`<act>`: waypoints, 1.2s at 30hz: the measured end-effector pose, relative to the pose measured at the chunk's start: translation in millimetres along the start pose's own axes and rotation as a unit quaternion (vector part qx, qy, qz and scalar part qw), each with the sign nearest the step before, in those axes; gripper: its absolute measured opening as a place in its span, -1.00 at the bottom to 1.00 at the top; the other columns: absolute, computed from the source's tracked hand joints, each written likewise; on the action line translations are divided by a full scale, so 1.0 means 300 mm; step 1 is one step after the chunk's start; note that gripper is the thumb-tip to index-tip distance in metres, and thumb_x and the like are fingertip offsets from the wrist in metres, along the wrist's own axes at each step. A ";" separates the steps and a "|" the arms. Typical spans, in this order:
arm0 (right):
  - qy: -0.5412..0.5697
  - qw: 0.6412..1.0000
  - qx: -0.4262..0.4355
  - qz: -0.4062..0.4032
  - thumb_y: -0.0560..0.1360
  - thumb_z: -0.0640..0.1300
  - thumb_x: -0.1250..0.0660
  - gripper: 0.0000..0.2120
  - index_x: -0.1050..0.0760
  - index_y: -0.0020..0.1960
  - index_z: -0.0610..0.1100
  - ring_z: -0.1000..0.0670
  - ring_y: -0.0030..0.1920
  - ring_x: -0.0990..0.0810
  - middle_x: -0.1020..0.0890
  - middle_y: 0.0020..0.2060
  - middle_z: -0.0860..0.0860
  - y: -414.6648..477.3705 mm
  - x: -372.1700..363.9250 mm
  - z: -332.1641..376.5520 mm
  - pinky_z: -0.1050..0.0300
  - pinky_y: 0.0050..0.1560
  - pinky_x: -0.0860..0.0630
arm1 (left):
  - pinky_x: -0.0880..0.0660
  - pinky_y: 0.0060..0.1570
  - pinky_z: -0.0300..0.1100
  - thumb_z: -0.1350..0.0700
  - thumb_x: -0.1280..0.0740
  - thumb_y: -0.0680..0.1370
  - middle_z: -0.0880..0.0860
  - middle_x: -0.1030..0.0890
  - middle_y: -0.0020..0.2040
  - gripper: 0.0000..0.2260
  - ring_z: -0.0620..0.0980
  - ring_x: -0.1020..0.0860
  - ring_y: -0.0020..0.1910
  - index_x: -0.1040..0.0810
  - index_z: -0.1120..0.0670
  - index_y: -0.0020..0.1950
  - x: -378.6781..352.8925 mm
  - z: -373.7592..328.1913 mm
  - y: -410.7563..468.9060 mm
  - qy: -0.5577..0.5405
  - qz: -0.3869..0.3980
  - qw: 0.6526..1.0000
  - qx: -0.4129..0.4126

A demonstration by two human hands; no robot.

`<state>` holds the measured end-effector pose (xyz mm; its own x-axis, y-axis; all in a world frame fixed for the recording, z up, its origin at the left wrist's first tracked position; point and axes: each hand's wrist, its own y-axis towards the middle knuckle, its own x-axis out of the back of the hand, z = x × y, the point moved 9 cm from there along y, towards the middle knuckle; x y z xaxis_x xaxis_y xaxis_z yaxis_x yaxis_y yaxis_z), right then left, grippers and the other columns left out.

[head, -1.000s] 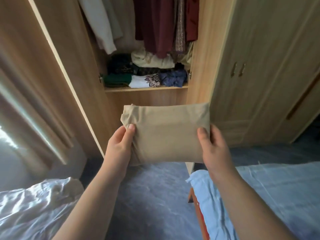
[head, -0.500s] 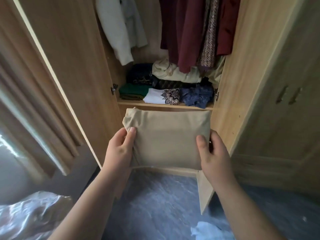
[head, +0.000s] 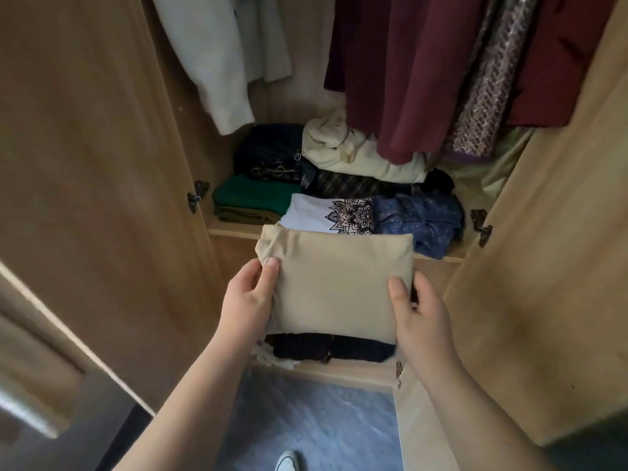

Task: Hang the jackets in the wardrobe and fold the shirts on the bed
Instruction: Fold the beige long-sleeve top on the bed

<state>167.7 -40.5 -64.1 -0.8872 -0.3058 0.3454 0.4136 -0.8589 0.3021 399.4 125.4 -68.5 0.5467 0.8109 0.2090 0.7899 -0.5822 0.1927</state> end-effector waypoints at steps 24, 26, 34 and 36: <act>-0.132 0.983 -0.119 -0.042 0.64 0.11 -0.13 -0.66 -0.52 0.07 -0.13 -0.04 -0.10 -0.51 -0.56 -0.12 0.00 1.108 -0.448 -0.327 0.09 -0.10 -0.40 | -0.35 -0.32 -0.13 -0.21 -0.20 0.62 0.07 -0.52 -0.26 -0.52 0.00 -0.48 -0.31 -0.54 0.22 -0.13 -0.399 0.291 1.267 0.148 0.077 0.982 0.091; -0.194 0.970 -0.146 -0.004 0.64 0.14 -0.12 -0.64 -0.50 -0.03 -0.12 -0.11 -0.11 -0.58 -0.61 -0.14 -0.05 1.118 -0.479 -0.420 0.03 -0.08 -0.51 | -0.39 -0.26 -0.10 -0.21 -0.19 0.62 0.10 -0.56 -0.22 -0.53 0.11 -0.56 -0.20 -0.56 0.20 -0.08 -0.430 0.382 1.266 0.217 0.098 0.965 0.112; -0.253 0.949 -0.183 0.039 0.61 0.22 -0.12 -0.62 -0.47 -0.10 -0.06 -0.02 -0.24 -0.54 -0.62 -0.19 -0.05 1.132 -0.508 -0.529 0.04 -0.20 -0.50 | -0.45 -0.04 -0.06 -0.23 -0.13 0.63 0.18 -0.60 0.05 -0.56 0.22 -0.56 0.07 -0.48 0.14 0.15 -0.455 0.486 1.261 0.256 0.090 0.953 0.132; -0.270 0.953 -0.139 0.017 0.62 0.18 -0.12 -0.67 -0.45 -0.04 -0.07 -0.03 -0.14 -0.53 -0.57 -0.12 -0.02 1.140 -0.481 -0.465 0.04 -0.16 -0.47 | -0.45 0.18 0.02 -0.18 -0.14 0.63 0.19 -0.52 0.23 -0.54 0.21 -0.50 0.22 -0.41 0.15 0.33 -0.419 0.430 1.255 0.306 0.045 0.948 0.074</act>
<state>408.6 -347.6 -134.6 -0.6083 -0.1447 0.7804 0.3036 -0.9509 0.0604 664.0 -188.1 -145.8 0.3859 0.5454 0.7441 0.8031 -0.5955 0.0199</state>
